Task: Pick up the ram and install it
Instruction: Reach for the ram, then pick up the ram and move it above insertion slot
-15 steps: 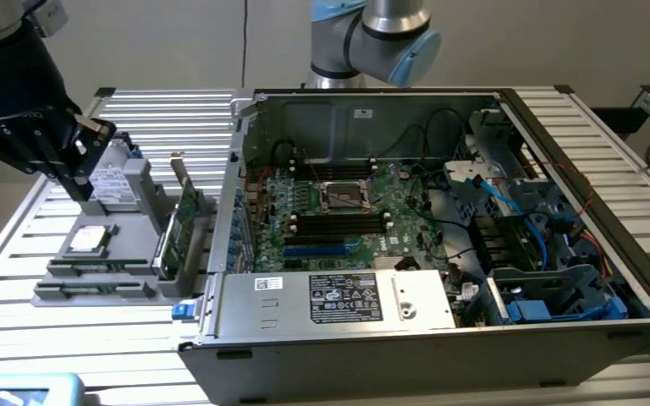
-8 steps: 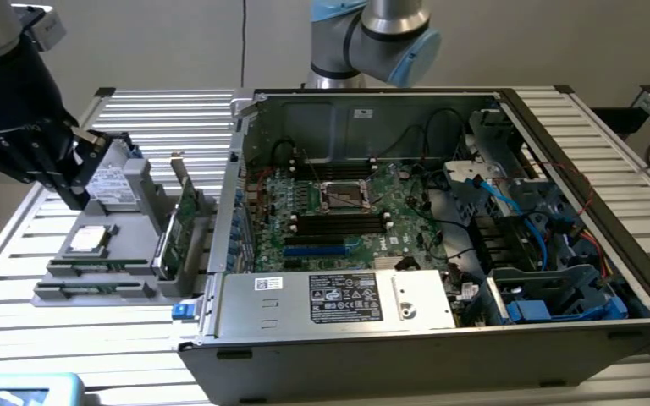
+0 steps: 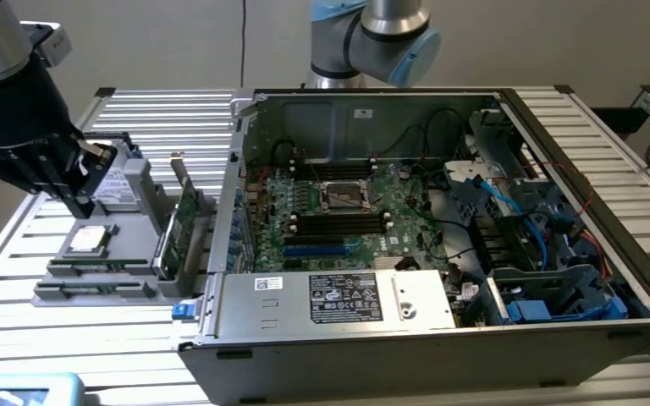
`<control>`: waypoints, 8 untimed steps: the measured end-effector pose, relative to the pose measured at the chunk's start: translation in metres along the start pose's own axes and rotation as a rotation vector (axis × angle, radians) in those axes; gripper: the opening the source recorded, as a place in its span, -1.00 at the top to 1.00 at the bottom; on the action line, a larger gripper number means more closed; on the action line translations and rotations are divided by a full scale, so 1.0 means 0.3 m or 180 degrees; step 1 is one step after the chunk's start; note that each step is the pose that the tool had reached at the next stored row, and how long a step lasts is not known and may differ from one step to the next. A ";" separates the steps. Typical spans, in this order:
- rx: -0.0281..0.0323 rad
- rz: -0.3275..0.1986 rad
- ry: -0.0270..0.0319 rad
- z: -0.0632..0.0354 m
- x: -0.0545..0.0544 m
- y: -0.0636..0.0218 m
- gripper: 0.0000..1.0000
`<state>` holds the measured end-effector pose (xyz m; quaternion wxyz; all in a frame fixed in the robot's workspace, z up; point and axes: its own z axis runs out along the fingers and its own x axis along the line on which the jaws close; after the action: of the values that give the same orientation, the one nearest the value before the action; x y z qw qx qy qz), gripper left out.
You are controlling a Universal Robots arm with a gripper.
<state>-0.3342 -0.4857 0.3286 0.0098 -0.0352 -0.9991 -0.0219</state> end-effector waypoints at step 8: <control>0.0002 -0.0011 0.0001 0.016 0.000 0.001 0.79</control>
<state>-0.3343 -0.4853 0.3238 0.0099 -0.0334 -0.9992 -0.0216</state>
